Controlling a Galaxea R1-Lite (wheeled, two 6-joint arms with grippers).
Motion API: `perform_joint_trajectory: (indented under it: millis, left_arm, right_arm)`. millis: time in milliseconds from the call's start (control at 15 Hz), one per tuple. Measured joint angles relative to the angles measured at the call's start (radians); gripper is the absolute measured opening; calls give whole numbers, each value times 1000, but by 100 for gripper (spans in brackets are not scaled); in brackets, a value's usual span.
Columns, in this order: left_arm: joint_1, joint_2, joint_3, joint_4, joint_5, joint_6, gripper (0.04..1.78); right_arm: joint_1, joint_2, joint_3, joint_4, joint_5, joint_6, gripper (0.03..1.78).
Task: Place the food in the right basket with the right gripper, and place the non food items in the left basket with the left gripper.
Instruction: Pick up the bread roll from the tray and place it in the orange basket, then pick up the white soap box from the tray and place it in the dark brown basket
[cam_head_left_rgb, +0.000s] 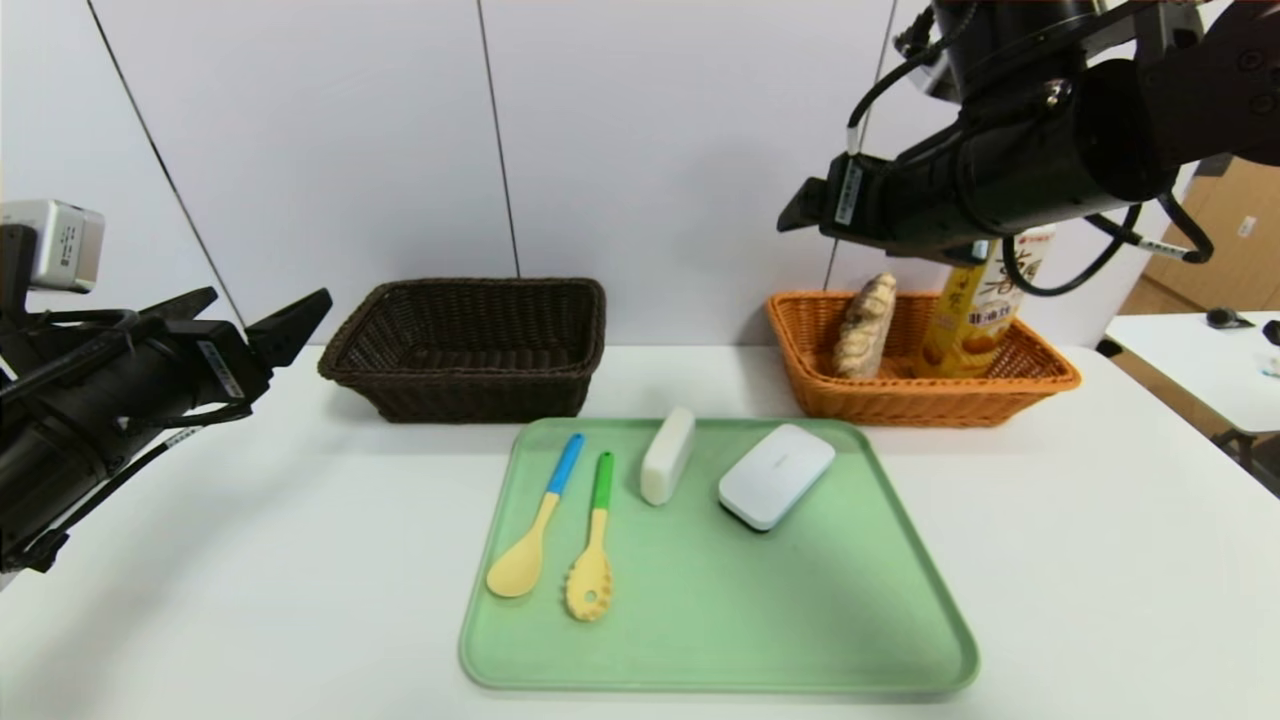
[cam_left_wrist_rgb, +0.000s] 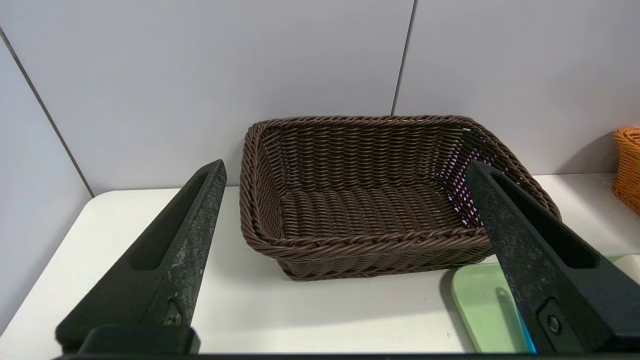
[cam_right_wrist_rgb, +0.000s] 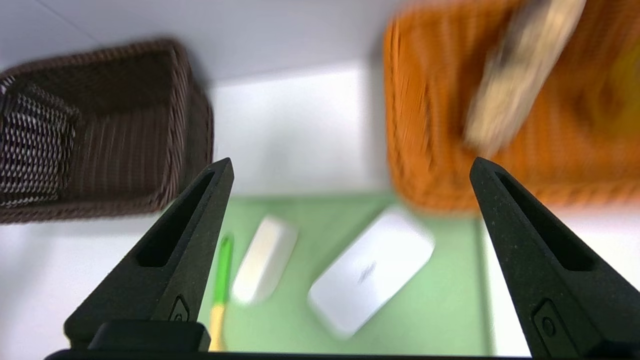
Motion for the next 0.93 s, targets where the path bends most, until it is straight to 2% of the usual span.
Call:
perform_joint_trajectory:
  millis: [67, 133, 267, 600, 933]
  left_arm:
    - [0, -2, 1, 0, 0, 1, 169]
    - [0, -4, 1, 0, 0, 1, 169]
    - [0, -6, 3, 0, 0, 2, 169]
    - [0, -8, 5, 0, 1, 3, 169]
    - [0, -8, 5, 1, 0, 15, 169]
  right_arm:
    - [23, 16, -8, 93, 0, 103, 165]
    - [37, 31, -10, 161, -1, 179, 165]
    - [48, 55, -10, 222, -2, 268, 167]
    - [61, 133, 8, 268, -2, 424, 169]
    - [75, 222, 56, 266, 2, 506, 169]
